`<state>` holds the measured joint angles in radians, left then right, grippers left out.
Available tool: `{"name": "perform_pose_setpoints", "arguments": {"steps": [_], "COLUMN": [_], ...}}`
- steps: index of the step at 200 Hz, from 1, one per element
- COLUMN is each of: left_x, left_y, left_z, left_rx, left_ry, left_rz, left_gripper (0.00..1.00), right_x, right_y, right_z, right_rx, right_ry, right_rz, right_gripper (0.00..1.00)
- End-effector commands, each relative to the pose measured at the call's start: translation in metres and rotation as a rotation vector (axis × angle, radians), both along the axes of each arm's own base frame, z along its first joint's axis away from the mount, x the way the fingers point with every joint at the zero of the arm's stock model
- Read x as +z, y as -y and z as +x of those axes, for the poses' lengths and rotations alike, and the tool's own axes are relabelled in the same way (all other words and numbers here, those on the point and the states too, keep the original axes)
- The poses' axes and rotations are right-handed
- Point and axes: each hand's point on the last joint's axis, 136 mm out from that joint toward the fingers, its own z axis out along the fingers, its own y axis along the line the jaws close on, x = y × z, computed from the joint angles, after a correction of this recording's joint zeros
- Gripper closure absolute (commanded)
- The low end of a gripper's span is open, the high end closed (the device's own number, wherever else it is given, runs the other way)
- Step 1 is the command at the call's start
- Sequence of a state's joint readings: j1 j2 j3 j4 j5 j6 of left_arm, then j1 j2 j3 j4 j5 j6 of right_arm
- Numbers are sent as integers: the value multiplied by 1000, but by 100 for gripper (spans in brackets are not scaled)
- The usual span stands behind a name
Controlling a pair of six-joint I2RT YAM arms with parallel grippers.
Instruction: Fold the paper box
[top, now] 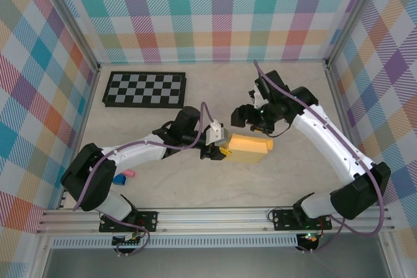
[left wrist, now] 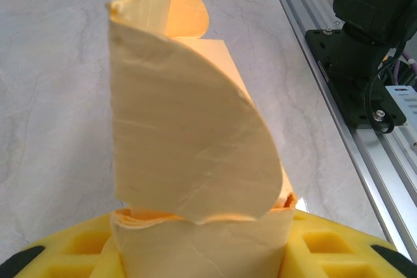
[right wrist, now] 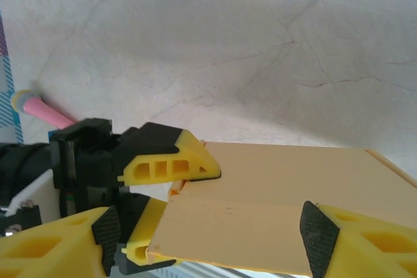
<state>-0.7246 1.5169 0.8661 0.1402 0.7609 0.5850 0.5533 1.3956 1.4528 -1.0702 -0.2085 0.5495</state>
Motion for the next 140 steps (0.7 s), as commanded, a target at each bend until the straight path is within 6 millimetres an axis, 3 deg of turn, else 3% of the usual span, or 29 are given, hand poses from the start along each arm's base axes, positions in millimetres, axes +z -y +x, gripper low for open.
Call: {"name": "perform_pose_setpoints", "arguments": {"steps": [1,62,69,112,140], "left_x": [12,18,19,25,26], "left_y": [-1,1,2,4,6], "left_z": [-4,1,1,6,9], "left_rx": [-12,-7,-7,6,24], "left_ry": [10,-25,-29,-50,-64], "left_rz": [-41,-72,-72,-92,-99], "left_gripper": [60,60,60,60,60], "right_x": [3,-8,-10,-17,-16], "right_y": [0,-2,-1,6,0], "right_z": [-3,-11,-11,-8,-6], "right_rx": [128,286,284,246,229], "right_ry": [89,226,235,242,245], "right_rz": [-70,-111,-112,-156,-133], "right_gripper": [22,11,0,0,0]}}
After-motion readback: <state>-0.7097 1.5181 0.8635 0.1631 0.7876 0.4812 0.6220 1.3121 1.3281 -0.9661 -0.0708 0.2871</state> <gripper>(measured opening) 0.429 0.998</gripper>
